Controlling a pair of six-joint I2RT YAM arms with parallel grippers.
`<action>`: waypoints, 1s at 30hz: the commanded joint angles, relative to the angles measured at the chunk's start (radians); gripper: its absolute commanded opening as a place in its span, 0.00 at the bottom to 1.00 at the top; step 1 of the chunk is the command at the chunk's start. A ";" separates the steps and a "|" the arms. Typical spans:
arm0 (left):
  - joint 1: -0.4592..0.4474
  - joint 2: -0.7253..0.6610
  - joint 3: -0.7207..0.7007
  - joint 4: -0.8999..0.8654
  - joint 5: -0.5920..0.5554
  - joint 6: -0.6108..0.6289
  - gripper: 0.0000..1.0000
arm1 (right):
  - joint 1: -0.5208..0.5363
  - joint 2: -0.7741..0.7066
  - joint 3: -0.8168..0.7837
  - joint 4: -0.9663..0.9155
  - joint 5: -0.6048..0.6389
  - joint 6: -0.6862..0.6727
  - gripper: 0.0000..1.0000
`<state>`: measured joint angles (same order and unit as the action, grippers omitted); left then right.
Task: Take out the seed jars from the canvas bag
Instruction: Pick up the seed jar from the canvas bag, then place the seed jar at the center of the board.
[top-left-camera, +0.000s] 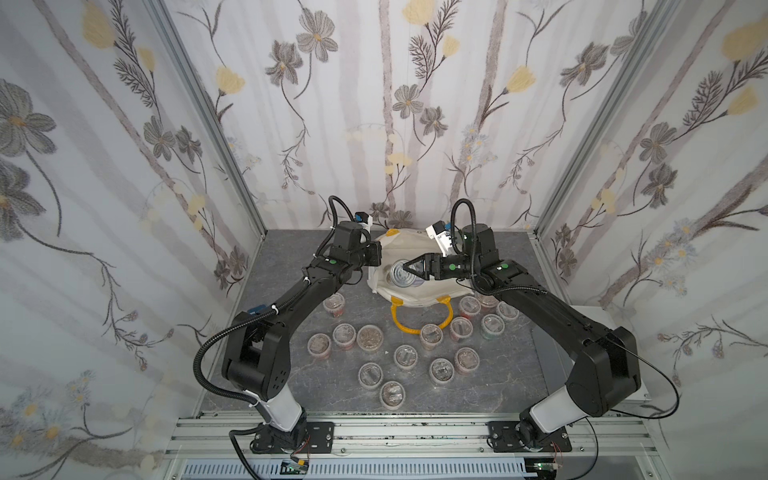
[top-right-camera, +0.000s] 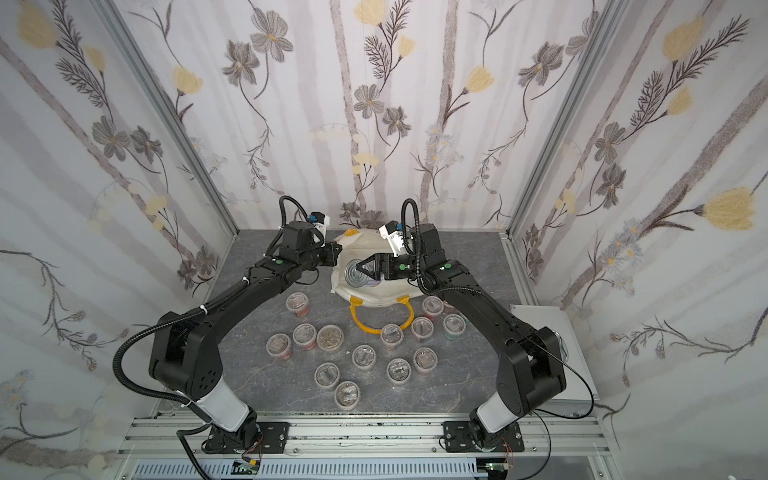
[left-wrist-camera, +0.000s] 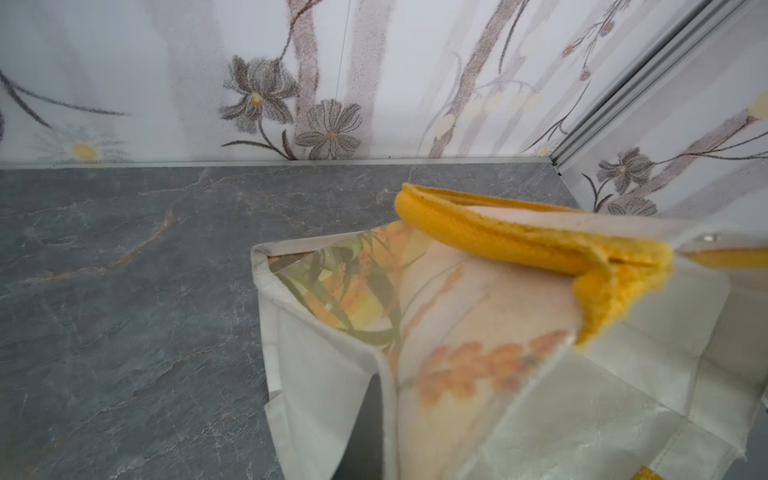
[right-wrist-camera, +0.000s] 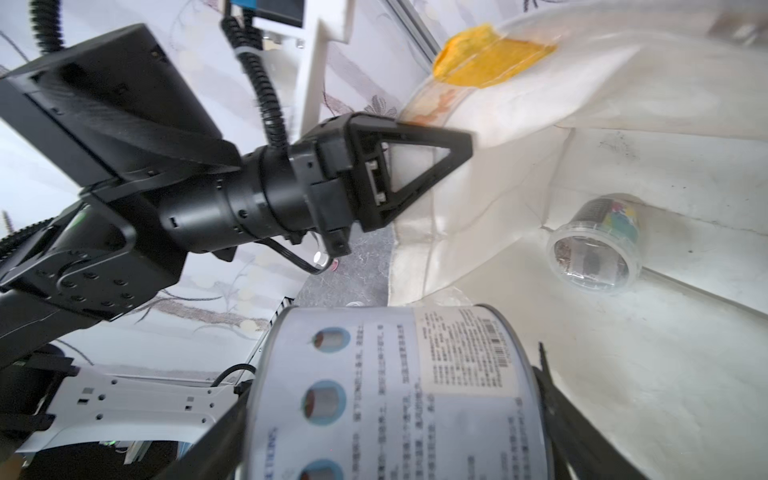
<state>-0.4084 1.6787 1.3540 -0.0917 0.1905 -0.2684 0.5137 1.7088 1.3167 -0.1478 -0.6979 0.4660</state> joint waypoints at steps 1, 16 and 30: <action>0.002 0.009 0.029 -0.006 -0.048 -0.081 0.00 | 0.029 -0.028 -0.008 0.078 -0.021 0.049 0.63; 0.033 0.160 0.302 -0.295 -0.417 -0.423 0.00 | 0.151 -0.151 -0.346 0.344 0.126 0.293 0.59; 0.086 0.269 0.522 -0.574 -0.482 -0.698 0.00 | 0.144 0.015 -0.325 0.346 0.083 0.272 0.59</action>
<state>-0.3298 1.9419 1.8629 -0.6044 -0.2733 -0.8696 0.6651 1.6981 0.9783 0.1490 -0.5694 0.7326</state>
